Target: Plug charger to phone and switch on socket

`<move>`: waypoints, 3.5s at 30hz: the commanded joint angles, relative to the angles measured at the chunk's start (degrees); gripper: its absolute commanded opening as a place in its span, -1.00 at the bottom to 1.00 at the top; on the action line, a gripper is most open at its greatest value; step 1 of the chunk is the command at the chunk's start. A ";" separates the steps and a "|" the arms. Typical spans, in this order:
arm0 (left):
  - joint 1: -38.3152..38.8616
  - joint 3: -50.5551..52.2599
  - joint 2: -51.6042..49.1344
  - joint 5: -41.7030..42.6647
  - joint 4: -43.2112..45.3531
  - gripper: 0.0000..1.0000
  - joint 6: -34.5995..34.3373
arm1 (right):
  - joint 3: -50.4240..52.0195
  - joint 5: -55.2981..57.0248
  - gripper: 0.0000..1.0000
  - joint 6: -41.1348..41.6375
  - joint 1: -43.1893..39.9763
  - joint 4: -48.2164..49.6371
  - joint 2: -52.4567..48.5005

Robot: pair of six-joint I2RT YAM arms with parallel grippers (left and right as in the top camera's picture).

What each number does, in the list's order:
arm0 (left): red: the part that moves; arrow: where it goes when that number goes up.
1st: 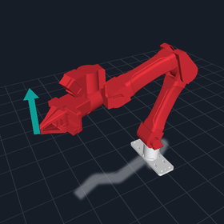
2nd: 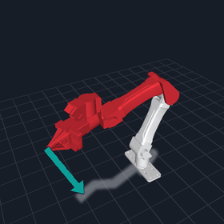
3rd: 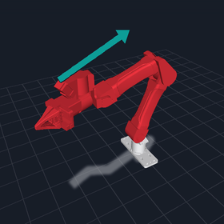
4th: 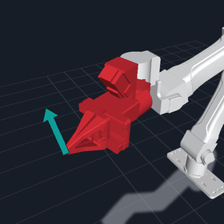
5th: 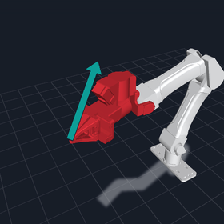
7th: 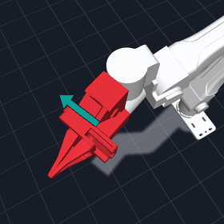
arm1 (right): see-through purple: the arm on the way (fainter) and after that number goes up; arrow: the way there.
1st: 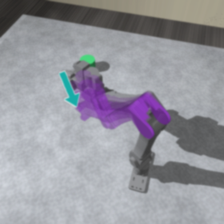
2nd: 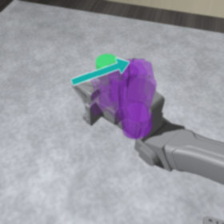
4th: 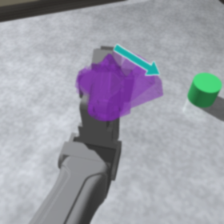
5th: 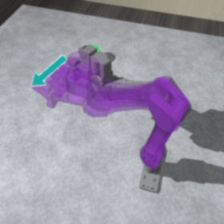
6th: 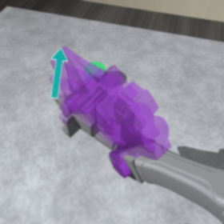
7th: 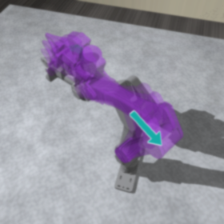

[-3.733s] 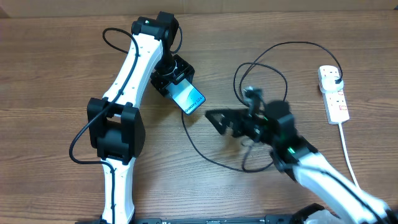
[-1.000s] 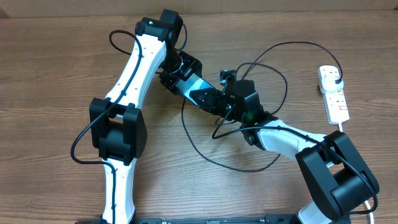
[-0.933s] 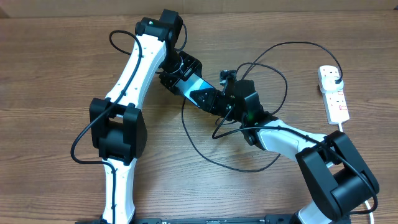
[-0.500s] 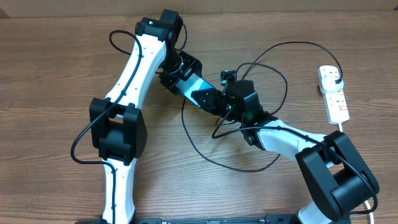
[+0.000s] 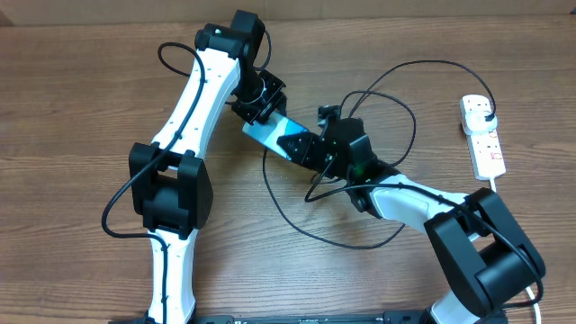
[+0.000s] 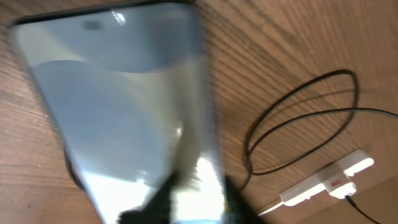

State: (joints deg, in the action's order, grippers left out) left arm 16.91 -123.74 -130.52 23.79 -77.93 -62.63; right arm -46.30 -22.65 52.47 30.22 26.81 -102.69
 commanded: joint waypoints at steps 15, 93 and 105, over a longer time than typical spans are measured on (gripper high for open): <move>-5.90 -0.50 1.16 1.09 -9.46 -0.01 20.15 | -1.46 -4.31 -0.92 -0.35 -10.14 -0.35 1.18; -2.05 76.67 34.16 3.37 109.59 0.99 -22.99 | -1.44 -1.22 -0.92 40.59 -8.83 7.43 8.39; -0.22 76.67 21.75 4.24 130.84 0.99 -35.56 | -1.44 0.35 -0.92 38.16 -5.44 7.08 8.39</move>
State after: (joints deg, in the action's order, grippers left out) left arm 16.36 -47.22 -106.54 26.85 50.50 -93.91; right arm -46.46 -23.07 92.58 24.05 32.99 -96.25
